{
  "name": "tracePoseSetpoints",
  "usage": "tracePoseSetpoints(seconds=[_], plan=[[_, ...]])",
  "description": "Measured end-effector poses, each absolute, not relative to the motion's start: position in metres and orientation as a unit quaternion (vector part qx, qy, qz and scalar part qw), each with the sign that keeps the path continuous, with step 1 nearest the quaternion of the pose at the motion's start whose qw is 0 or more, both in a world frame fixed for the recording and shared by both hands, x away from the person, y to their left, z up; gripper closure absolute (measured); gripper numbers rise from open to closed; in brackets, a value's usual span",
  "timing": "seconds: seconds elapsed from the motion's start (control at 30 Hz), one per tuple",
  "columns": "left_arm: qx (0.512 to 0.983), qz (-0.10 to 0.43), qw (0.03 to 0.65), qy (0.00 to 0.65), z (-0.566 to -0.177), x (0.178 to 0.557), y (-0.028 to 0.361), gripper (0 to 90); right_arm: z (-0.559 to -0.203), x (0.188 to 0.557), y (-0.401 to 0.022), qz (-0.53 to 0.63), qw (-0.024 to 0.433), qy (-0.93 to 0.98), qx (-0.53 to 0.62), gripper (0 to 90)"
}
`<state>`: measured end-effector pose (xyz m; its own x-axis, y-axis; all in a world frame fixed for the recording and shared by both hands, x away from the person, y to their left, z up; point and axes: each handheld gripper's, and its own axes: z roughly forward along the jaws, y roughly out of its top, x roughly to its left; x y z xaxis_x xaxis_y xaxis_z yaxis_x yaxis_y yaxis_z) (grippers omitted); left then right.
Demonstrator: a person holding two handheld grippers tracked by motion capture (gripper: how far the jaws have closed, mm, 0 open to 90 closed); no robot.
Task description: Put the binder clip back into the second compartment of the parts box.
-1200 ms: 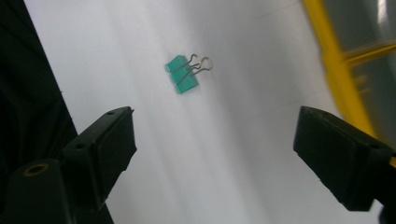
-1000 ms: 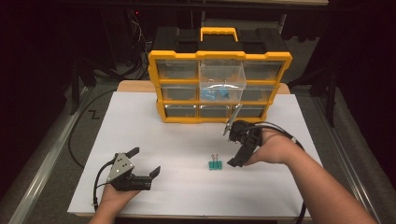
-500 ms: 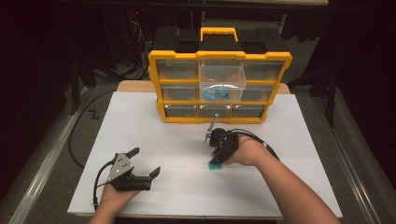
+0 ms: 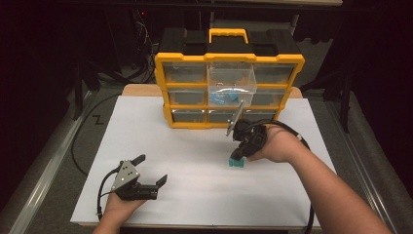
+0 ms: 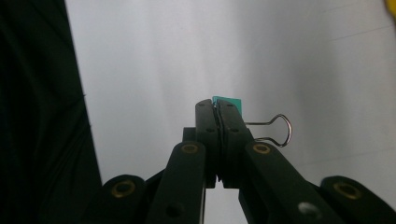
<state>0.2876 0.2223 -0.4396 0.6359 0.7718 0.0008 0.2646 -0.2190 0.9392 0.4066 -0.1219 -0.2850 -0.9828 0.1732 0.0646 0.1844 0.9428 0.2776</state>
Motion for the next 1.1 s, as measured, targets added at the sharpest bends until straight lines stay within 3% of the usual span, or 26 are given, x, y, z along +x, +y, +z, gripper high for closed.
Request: tracePoseSetpoints(seconds=[0.33,1.1], plan=[[0.74,0.246,0.518,0.351,-0.44,0.288,0.224,0.3,-0.205,0.408,-0.139,-0.139,-0.001,-0.986,-0.091,90.0],[0.737,0.241,0.525,0.352,-0.439,0.287,0.226,0.3,-0.072,0.419,-0.133,-0.154,-0.067,-0.981,-0.096,90.0]])
